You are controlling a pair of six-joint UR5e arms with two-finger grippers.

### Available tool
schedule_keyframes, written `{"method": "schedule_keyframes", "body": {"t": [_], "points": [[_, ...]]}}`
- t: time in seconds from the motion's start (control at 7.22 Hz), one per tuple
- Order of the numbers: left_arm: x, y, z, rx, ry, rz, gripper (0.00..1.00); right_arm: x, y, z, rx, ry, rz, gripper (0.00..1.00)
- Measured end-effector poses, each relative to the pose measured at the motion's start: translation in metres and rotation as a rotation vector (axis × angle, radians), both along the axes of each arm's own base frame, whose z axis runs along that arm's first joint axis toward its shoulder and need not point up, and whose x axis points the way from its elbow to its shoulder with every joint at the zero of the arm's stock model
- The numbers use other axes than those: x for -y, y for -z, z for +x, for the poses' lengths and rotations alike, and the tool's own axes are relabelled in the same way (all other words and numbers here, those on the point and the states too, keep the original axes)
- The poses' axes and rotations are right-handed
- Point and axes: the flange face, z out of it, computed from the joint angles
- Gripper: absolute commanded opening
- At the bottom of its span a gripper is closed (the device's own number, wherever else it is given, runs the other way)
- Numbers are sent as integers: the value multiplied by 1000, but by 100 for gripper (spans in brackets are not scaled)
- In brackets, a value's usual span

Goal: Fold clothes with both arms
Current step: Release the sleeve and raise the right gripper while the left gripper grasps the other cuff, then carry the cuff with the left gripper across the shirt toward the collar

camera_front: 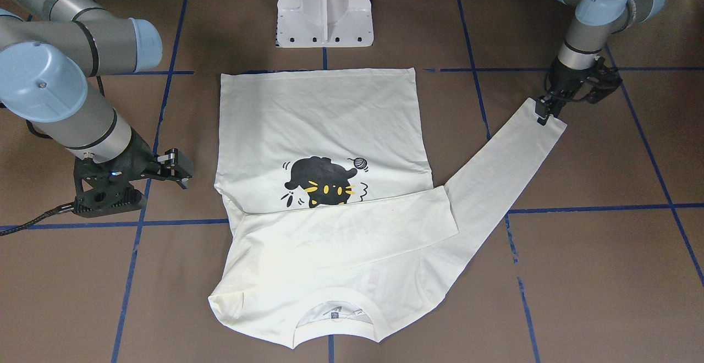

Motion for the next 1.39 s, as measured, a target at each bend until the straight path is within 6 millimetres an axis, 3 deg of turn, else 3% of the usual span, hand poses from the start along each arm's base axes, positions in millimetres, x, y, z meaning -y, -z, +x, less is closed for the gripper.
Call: {"method": "schedule_keyframes", "body": {"t": [0.14, 0.28, 0.69, 0.97, 1.25, 1.39], "points": [[0, 2, 1, -5, 3, -3, 5, 0, 0, 0, 0, -1, 0, 100], [-1, 8, 2, -15, 2, -2, 0, 1, 0, 1, -1, -2, 0, 100], [-1, 37, 3, -42, -17, 5, 0, 3, -3, 7, -4, -12, -4, 100], [10, 67, 6, -42, -77, 46, 0, -1, -27, 23, -20, -27, -27, 100], [63, 104, -10, -11, -114, 199, 0, -30, -61, 53, -35, -41, -48, 100], [102, 141, -11, 20, -115, 248, 0, -49, -79, 68, -42, -44, -56, 100]]}}
